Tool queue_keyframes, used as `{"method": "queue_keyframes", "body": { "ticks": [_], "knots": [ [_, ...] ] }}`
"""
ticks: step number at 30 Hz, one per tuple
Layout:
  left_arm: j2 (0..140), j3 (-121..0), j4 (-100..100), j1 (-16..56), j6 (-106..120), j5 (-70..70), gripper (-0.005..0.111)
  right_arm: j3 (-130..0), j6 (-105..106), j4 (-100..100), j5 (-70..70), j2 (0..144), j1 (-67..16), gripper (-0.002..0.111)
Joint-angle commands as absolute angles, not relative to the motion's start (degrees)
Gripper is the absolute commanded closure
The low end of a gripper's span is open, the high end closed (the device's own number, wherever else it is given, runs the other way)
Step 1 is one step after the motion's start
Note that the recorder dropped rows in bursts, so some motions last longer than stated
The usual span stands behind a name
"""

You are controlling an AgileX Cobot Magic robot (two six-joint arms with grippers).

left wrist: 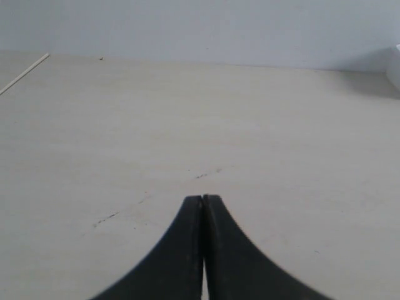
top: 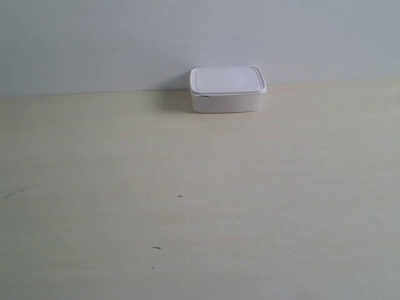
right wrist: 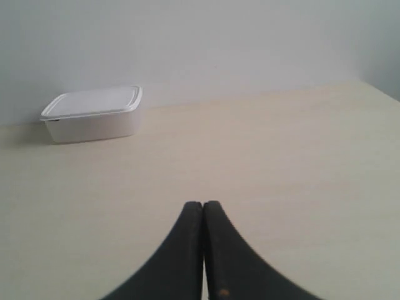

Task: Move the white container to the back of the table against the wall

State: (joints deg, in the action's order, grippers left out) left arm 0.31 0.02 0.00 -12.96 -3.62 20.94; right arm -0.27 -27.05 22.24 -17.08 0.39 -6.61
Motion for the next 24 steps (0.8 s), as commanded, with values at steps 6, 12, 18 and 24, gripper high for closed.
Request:
{"method": "queue_keyframes", "body": {
  "ticks": [6,12,18,24],
  "knots": [
    [0.00,0.00,-0.57,-12.56,-3.59,20.41,0.107,0.00,-8.61,7.39,-17.22,0.00,-6.68,0.108],
    [0.00,0.00,-0.57,-12.56,-3.59,20.41,0.107,0.00,-9.11,7.60,-17.38,0.00,-6.68,0.108],
    [0.00,0.00,-0.57,-12.56,-3.59,20.41,0.107,0.00,-9.11,7.60,-17.38,0.00,-6.68,0.108],
    [0.00,0.00,-0.57,-12.56,-3.59,20.41,0.107,0.00,-9.11,7.60,-17.38,0.00,-6.68,0.108]
  ]
}}
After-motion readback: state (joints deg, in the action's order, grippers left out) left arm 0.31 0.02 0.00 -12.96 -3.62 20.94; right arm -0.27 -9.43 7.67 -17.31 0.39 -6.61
